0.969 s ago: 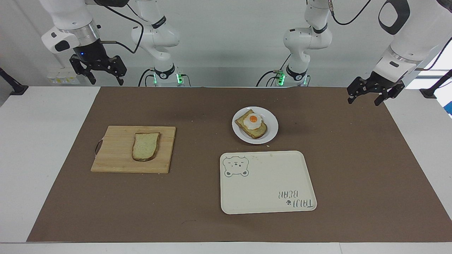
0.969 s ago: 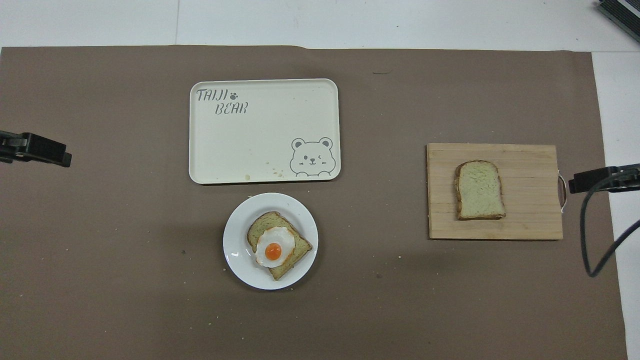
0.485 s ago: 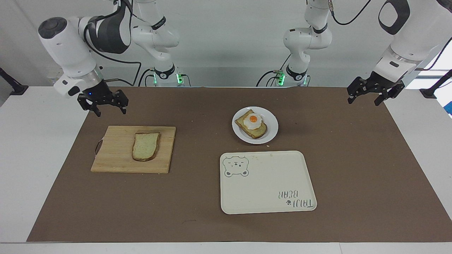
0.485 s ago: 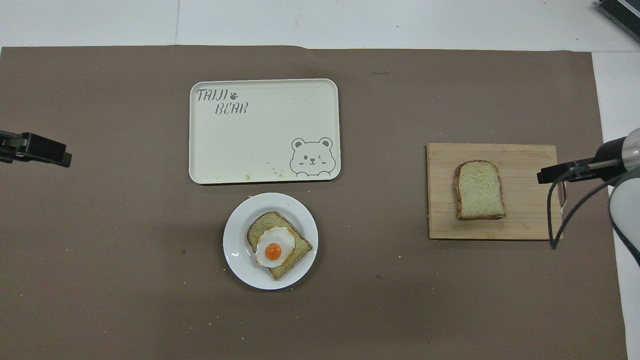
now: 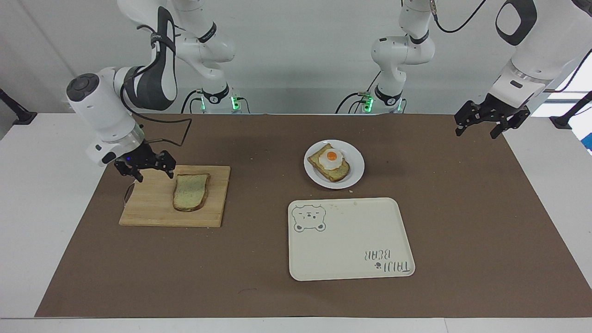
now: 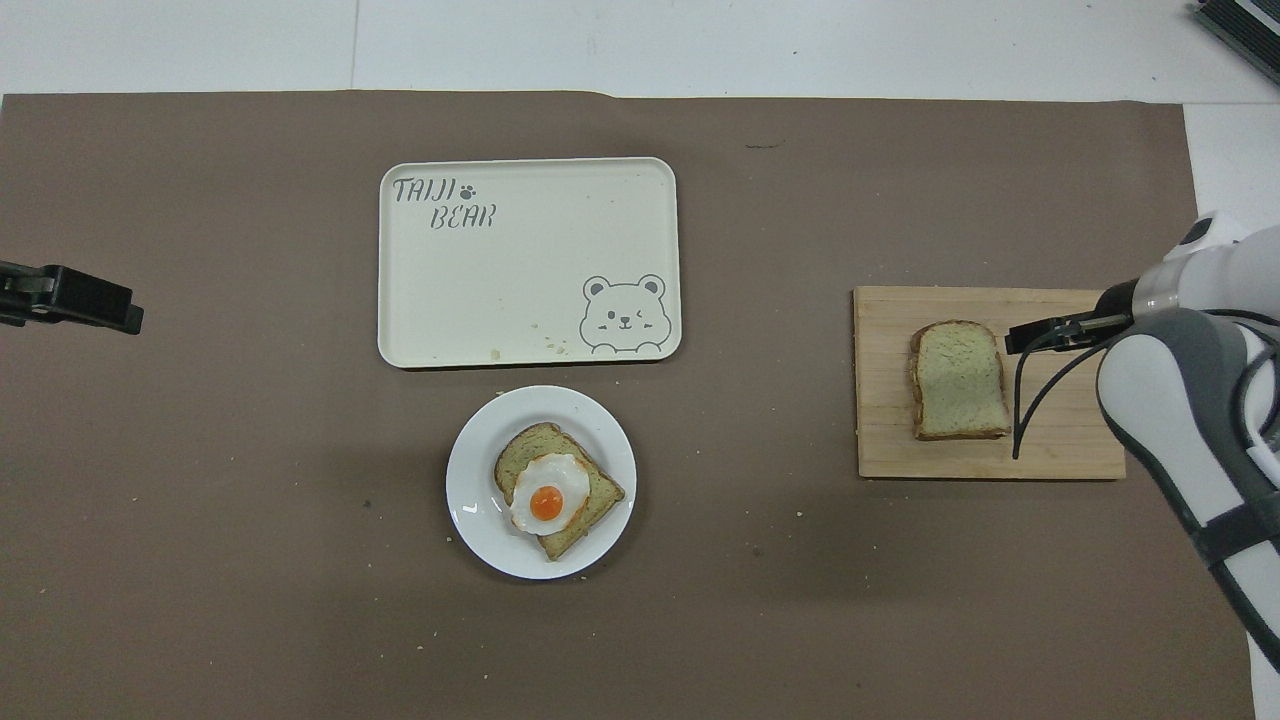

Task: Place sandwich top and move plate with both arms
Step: 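Reach the right gripper to the bread slice on the wooden board, then grasp the bread slice with the right gripper and lift it, then carry the bread with the right gripper onto the egg toast, then open the right gripper and withdraw it toward the wooden board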

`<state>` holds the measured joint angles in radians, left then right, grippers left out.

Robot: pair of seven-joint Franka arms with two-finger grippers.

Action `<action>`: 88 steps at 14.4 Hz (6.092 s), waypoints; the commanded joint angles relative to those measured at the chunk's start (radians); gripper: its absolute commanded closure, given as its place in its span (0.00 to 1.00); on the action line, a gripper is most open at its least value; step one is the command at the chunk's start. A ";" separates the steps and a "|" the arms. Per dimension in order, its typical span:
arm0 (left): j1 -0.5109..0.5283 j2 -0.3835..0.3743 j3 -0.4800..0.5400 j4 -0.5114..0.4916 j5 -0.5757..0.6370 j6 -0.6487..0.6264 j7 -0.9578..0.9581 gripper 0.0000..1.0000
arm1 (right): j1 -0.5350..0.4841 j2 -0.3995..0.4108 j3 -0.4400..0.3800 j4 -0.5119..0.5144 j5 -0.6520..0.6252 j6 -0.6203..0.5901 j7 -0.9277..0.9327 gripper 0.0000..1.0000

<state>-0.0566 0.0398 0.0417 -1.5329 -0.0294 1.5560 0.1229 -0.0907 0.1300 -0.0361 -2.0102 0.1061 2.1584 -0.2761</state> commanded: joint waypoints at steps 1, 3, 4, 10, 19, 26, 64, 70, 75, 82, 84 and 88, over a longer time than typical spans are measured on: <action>0.014 -0.020 -0.011 -0.016 0.008 -0.010 -0.006 0.00 | -0.017 0.005 0.007 -0.055 0.053 0.055 -0.052 0.00; 0.014 -0.020 -0.011 -0.016 0.008 -0.010 -0.008 0.00 | -0.008 0.020 0.007 -0.073 0.055 0.104 -0.054 0.00; 0.014 -0.020 -0.011 -0.016 0.008 -0.010 -0.006 0.00 | -0.006 0.033 0.007 -0.084 0.057 0.125 -0.054 0.00; 0.014 -0.020 -0.011 -0.016 0.008 -0.010 -0.006 0.00 | -0.003 0.059 0.008 -0.125 0.127 0.190 -0.103 0.00; 0.014 -0.020 -0.011 -0.016 0.008 -0.010 -0.008 0.00 | -0.004 0.060 0.008 -0.145 0.169 0.207 -0.103 1.00; 0.014 -0.020 -0.011 -0.016 0.008 -0.010 -0.008 0.00 | -0.003 0.046 0.010 -0.108 0.169 0.175 -0.101 1.00; 0.014 -0.020 -0.011 -0.016 0.008 -0.010 -0.006 0.00 | 0.706 0.082 0.064 0.094 0.555 0.155 0.588 1.00; 0.014 -0.020 -0.011 -0.016 0.008 -0.010 -0.006 0.00 | 0.735 0.129 0.064 0.048 0.555 0.190 0.490 1.00; 0.014 -0.020 -0.011 -0.016 0.008 -0.010 -0.008 0.00 | 0.726 0.145 0.061 0.045 0.541 0.219 0.434 1.00; 0.014 -0.020 -0.011 -0.016 0.008 -0.010 -0.008 0.00 | 0.654 0.137 0.048 0.067 0.420 0.218 0.434 0.00; 0.014 -0.020 -0.011 -0.016 0.008 -0.010 -0.006 0.00 | 0.600 0.093 0.048 0.067 0.332 0.198 0.436 0.00; 0.014 -0.020 -0.011 -0.016 0.008 -0.010 -0.006 0.00 | 0.479 0.024 0.048 0.067 0.213 0.121 0.437 0.00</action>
<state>-0.0566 0.0398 0.0417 -1.5329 -0.0294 1.5560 0.1228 0.4419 0.1979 0.0041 -1.9324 0.3637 2.3178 0.1805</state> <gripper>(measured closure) 0.000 0.000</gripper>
